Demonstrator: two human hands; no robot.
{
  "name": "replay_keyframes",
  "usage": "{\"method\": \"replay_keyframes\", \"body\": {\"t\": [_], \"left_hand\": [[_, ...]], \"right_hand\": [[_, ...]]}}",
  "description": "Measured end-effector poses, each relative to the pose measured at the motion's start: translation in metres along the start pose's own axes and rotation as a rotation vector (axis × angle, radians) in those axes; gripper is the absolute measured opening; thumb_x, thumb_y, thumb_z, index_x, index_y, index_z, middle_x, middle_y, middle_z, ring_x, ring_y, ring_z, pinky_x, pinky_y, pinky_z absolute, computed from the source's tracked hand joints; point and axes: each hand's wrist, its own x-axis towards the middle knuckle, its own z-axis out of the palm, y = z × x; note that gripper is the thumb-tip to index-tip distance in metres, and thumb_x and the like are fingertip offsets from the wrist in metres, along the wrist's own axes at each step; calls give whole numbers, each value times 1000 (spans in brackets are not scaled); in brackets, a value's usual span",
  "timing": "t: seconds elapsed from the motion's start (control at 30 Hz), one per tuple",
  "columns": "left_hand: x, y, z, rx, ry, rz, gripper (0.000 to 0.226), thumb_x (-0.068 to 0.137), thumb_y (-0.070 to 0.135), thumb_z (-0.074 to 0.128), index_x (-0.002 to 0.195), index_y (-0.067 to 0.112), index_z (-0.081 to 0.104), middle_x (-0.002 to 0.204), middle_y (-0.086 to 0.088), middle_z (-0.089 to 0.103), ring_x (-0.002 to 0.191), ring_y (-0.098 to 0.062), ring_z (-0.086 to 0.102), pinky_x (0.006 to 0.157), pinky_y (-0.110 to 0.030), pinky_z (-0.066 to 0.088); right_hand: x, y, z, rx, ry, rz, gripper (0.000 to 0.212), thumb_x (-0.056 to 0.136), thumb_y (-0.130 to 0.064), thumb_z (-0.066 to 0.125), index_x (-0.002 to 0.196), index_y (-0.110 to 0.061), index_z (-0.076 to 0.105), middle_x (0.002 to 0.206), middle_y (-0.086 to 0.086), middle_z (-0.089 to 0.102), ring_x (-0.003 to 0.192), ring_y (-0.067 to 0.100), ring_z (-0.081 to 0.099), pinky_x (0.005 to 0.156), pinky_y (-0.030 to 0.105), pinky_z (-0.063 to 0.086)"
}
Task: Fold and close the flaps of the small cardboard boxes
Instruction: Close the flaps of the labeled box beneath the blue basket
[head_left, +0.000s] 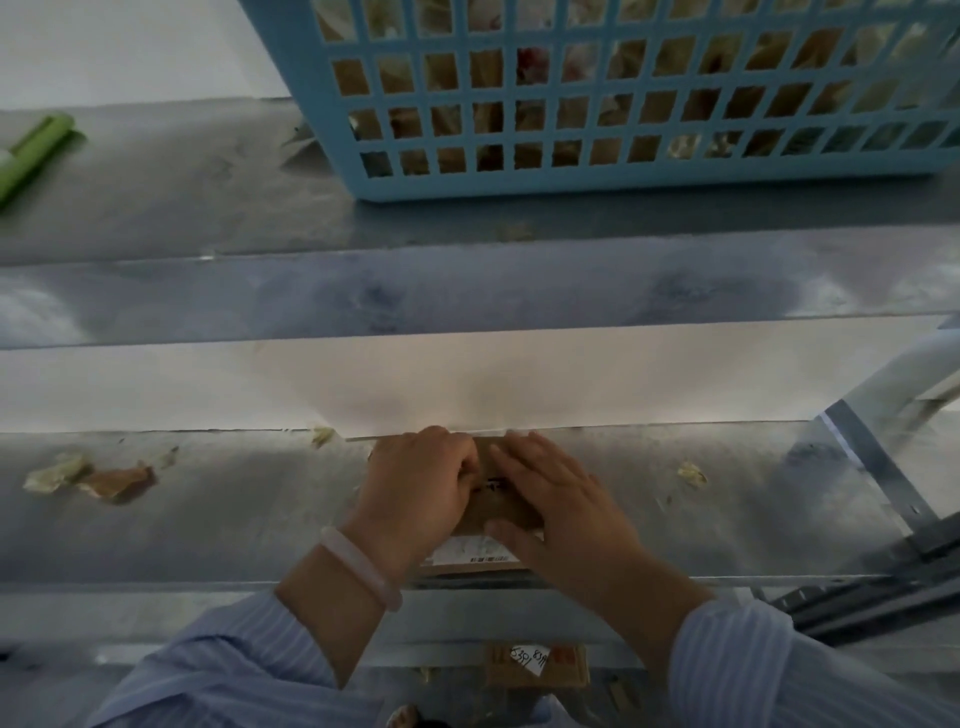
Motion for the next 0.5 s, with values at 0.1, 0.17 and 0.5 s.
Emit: {"method": "replay_keyframes", "body": {"t": [0.1, 0.17, 0.5], "left_hand": [[-6, -16, 4, -89, 57, -61, 11, 86, 23, 60, 77, 25, 55, 77, 10, 56, 70, -10, 54, 66, -29, 47], [-9, -32, 6, -242, 133, -142, 15, 87, 16, 61, 76, 22, 52, 78, 10, 55, 72, -4, 53, 65, -23, 45], [-24, -28, 11, -20, 199, 220, 11, 81, 16, 57, 80, 14, 68, 81, 1, 55, 68, -15, 52, 59, -31, 47]], "right_hand": [[5, -4, 5, -61, -51, 5, 82, 78, -74, 13, 151, -37, 17, 160, -18, 4, 143, -1, -10, 113, 23, -4], [5, -3, 6, -96, -39, 10, 81, 79, -75, 13, 151, -39, 17, 159, -19, 5, 145, 1, -8, 109, 22, -8], [9, -14, 14, -161, 16, -7, 77, 85, -71, 21, 147, -29, 35, 157, -7, 27, 147, 15, 14, 117, 34, 5]]}}
